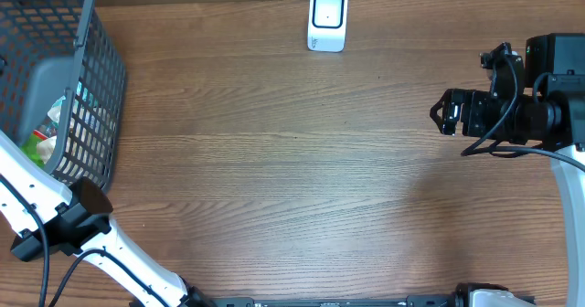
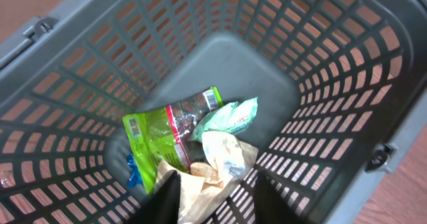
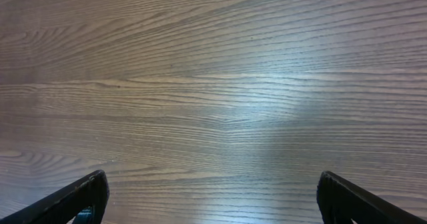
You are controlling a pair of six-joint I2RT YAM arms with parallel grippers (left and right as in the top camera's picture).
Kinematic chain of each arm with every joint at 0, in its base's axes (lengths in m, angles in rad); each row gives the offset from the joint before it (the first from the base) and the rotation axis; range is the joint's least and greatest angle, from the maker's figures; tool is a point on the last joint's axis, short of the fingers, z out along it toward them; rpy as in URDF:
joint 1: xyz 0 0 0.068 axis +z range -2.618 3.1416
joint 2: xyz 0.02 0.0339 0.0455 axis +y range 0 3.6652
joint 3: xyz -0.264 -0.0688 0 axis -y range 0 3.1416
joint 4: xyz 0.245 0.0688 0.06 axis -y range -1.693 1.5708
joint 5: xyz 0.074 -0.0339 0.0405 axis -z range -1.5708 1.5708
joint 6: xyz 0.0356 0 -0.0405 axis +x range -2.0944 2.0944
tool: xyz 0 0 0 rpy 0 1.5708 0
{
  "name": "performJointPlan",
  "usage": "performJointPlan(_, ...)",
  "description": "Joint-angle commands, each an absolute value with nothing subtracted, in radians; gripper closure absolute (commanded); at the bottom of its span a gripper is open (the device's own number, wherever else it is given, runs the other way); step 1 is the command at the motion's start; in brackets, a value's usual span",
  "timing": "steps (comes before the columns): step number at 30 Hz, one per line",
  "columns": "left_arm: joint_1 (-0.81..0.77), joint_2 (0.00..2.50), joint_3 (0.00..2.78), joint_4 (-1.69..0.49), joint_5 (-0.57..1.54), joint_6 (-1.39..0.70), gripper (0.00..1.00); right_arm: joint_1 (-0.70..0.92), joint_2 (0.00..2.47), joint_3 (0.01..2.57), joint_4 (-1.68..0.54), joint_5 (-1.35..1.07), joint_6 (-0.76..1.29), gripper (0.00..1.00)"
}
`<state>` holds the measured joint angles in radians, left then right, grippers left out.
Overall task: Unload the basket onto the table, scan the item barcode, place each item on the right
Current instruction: 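Grasp the clear wrapped pastry bag in the basket with the left gripper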
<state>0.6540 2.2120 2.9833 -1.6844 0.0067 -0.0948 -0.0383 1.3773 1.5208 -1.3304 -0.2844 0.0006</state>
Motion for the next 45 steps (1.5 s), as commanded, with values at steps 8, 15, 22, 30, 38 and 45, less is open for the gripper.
performJointPlan(8, 0.653, 2.204, 2.584, -1.679, 0.041, 0.031, 0.2, -0.033, 1.365, 1.543, -1.314, -0.294, -0.001, 0.0)
performJointPlan(15, 0.658, 2.204, 2.242, -1.538, 0.041, 0.03, 0.18, -0.033, 1.365, 1.543, -1.315, -0.294, -0.001, 0.0)
performJointPlan(22, 0.664, 2.204, 1.991, -1.324, 0.037, 0.027, 0.18, -0.033, 1.365, 1.543, -1.315, -0.294, 0.0, 0.0)
performJointPlan(30, 0.664, 2.204, 1.808, -1.179, 0.034, 0.025, 0.85, -0.033, 1.365, 1.543, -1.316, -0.299, 0.0, 0.0)
performJointPlan(38, 0.664, 2.2, 1.947, -1.291, 0.043, -0.008, 0.96, -0.033, 1.365, 1.543, -1.314, -0.316, -0.001, 0.0)
performJointPlan(45, 0.665, 2.2, 2.34, -1.542, 0.041, -0.096, 0.96, -0.033, 1.365, 1.543, -1.312, -0.316, -0.001, 0.0)
